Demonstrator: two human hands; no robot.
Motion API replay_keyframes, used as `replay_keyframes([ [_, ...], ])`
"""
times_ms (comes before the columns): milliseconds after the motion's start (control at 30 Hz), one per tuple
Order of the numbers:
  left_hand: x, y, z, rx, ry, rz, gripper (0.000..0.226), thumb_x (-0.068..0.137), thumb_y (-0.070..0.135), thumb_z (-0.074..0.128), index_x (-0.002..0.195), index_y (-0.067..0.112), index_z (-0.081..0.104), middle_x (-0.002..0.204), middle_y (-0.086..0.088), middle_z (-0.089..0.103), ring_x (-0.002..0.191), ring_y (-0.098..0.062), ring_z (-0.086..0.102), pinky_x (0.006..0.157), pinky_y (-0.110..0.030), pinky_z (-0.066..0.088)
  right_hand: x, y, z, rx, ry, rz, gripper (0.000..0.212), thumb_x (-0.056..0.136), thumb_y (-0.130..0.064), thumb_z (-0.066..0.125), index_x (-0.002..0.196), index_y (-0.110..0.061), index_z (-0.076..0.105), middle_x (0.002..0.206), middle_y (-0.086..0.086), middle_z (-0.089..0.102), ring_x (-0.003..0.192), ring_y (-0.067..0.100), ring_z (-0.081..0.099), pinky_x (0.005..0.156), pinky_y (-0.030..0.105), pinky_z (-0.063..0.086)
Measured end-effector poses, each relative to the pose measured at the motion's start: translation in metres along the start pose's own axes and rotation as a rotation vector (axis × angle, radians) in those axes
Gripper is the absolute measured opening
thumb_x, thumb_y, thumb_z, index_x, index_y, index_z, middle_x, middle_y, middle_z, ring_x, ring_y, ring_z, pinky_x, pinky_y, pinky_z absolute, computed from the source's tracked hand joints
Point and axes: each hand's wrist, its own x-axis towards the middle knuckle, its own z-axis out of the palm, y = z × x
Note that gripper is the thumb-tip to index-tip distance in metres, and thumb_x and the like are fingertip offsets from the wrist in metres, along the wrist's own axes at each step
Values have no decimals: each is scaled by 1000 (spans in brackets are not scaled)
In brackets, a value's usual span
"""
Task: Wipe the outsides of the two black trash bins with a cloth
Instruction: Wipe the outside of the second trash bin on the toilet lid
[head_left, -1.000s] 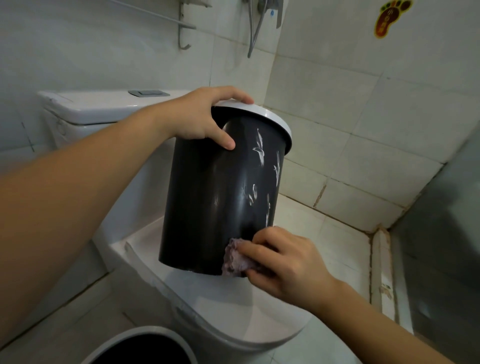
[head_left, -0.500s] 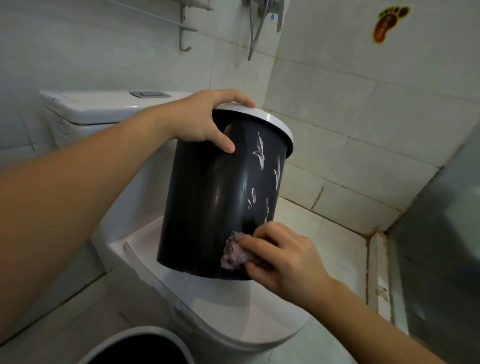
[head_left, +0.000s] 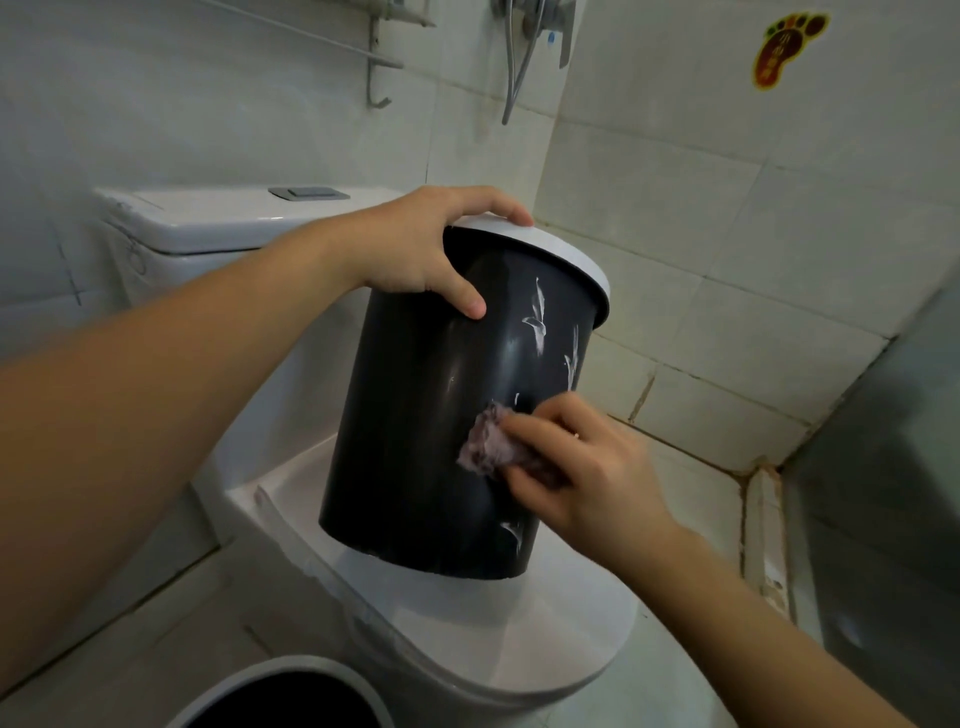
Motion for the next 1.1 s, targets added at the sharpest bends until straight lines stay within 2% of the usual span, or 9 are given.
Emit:
replay_keyframes([
  [100, 0, 1, 2, 44, 4, -1, 81, 62, 19, 91, 121, 60, 52, 134, 13, 54, 118, -18, 56, 101, -44, 50, 5, 6, -2, -20, -5, -14, 31, 87, -30, 68, 116, -18, 72, 97, 3, 62, 78, 20, 59, 55, 39, 53],
  [233, 0, 6, 5, 81, 5, -7, 82, 63, 22, 91, 122, 60, 50, 134, 14, 53, 119, -19, 55, 102, -46, 49, 47, 24, -10, -46, 111, 102, 33, 86, -34, 64, 113, -18, 74, 95, 5, 64, 73, 25, 61, 57, 35, 52],
  [400, 0, 12, 6, 111, -13, -3, 81, 59, 32, 90, 121, 65, 48, 137, 12, 50, 122, -22, 52, 102, -49, 48, 78, 41, -17, -44, 197, 257, 36, 87, -39, 62, 114, -17, 73, 96, 4, 63, 78, 20, 60, 66, 25, 38],
  [600, -1, 10, 8, 143, -9, 6, 83, 44, 54, 81, 117, 71, 46, 137, 11, 51, 125, -23, 50, 104, -50, 45, 43, 26, -13, -18, 105, 141, 34, 89, -37, 62, 114, -17, 72, 98, 3, 62, 77, 18, 59, 60, 33, 52],
  [733, -6, 16, 5, 209, 5, -9, 80, 66, 31, 88, 127, 61, 45, 124, 18, 42, 128, -18, 39, 111, -51, 35, 51, 31, -16, -23, 149, 216, 36, 89, -39, 59, 112, -16, 73, 97, 2, 63, 76, 18, 60, 62, 29, 47],
  [800, -7, 19, 5, 223, 3, 3, 80, 71, 26, 87, 131, 57, 45, 116, 19, 39, 125, -15, 35, 113, -50, 32, 64, 30, -17, -32, 181, 285, 35, 89, -39, 61, 113, -18, 73, 97, 2, 63, 77, 17, 58, 64, 27, 41],
  [933, -8, 19, 6, 217, -8, 11, 81, 66, 32, 89, 128, 60, 46, 121, 19, 44, 130, -18, 38, 113, -51, 32, 87, 25, -16, -66, 217, 333, 29, 87, -33, 69, 113, -20, 73, 94, 3, 61, 75, 18, 56, 65, 25, 34],
  [1033, -7, 13, 4, 187, -14, 22, 80, 52, 45, 83, 118, 70, 44, 134, 17, 50, 129, -21, 44, 108, -52, 39, 86, 31, -19, -34, 212, 300, 30, 86, -33, 67, 112, -20, 74, 92, 3, 62, 75, 19, 57, 65, 27, 38],
  [1100, -7, 10, 2, 170, -10, 9, 80, 52, 45, 84, 117, 71, 44, 138, 13, 49, 128, -22, 44, 107, -52, 40, 80, 38, -21, -13, 221, 321, 30, 86, -33, 66, 111, -19, 74, 92, 3, 62, 75, 21, 59, 65, 29, 41],
])
